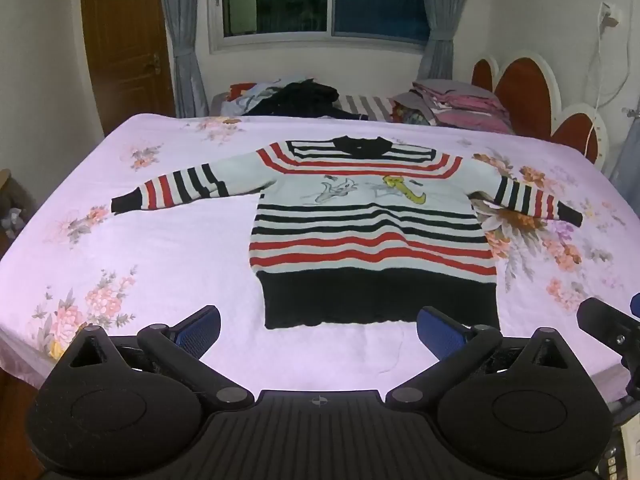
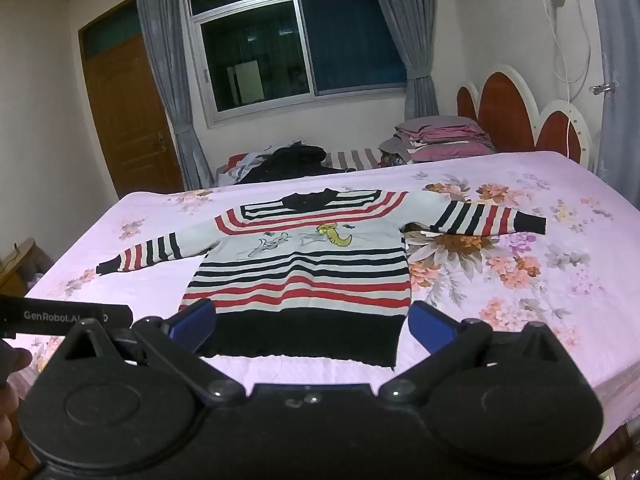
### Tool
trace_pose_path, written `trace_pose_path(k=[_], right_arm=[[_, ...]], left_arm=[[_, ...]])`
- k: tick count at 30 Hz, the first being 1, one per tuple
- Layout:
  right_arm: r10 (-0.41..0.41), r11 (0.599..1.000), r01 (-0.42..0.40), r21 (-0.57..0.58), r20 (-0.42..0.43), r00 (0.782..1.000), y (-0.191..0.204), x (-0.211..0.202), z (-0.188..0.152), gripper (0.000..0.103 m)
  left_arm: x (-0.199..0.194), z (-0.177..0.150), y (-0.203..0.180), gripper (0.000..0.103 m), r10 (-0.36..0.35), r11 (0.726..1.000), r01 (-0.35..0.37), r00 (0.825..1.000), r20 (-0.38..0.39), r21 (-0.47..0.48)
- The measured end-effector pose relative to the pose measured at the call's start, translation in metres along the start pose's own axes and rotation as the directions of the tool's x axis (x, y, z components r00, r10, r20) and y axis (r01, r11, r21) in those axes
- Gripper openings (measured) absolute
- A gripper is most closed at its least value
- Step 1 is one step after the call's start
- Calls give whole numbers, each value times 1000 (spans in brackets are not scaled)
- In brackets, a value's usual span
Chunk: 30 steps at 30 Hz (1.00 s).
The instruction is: Fold small clothes
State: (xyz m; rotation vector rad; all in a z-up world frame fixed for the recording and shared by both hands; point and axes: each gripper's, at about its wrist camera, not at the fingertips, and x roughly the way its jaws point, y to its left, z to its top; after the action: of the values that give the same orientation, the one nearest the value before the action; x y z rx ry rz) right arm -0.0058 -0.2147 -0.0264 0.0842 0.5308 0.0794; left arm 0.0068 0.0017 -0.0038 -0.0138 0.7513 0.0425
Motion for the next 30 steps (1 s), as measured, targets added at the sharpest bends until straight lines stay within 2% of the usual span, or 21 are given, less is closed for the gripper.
trace_pose_path(k=[30], right_arm=[[-1,1000,1,1,-4,1000,-2,5,1,103]], left_arm=[[7,1,2,103,2,1000,-2,1000,-13,-3]])
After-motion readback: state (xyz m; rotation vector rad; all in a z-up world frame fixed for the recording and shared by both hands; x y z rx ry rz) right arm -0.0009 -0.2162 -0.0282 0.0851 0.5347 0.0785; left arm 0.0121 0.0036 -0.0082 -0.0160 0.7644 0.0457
